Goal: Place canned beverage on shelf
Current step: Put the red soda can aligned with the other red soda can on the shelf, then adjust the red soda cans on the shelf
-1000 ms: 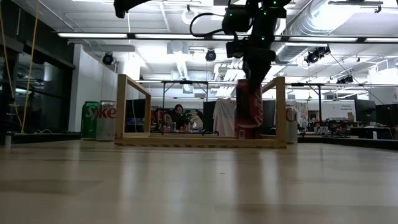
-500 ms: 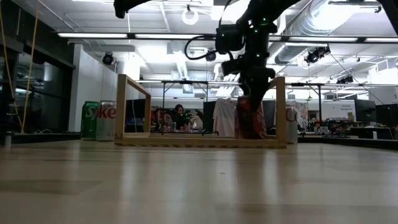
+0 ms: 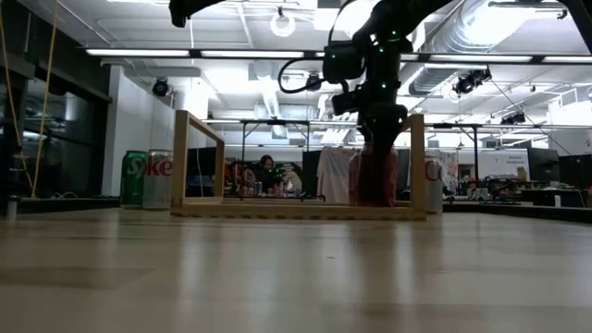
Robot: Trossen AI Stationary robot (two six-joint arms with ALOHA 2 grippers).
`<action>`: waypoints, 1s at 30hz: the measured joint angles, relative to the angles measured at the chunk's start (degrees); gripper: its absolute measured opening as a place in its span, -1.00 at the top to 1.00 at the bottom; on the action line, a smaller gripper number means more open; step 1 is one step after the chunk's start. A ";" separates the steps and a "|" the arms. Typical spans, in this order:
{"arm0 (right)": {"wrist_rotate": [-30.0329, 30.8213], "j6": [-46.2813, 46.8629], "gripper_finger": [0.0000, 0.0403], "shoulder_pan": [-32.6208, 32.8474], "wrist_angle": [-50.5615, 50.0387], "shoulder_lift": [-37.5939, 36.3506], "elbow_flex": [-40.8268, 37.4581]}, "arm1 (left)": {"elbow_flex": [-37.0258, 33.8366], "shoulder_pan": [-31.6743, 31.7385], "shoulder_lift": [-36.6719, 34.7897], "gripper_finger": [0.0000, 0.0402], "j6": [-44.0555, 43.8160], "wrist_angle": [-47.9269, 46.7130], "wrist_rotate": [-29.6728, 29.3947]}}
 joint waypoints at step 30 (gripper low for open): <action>-11.12 7.95 -0.68 2.66 -7.03 -0.20 20.00 | -0.02 0.00 0.02 -0.82 0.07 -0.14 0.00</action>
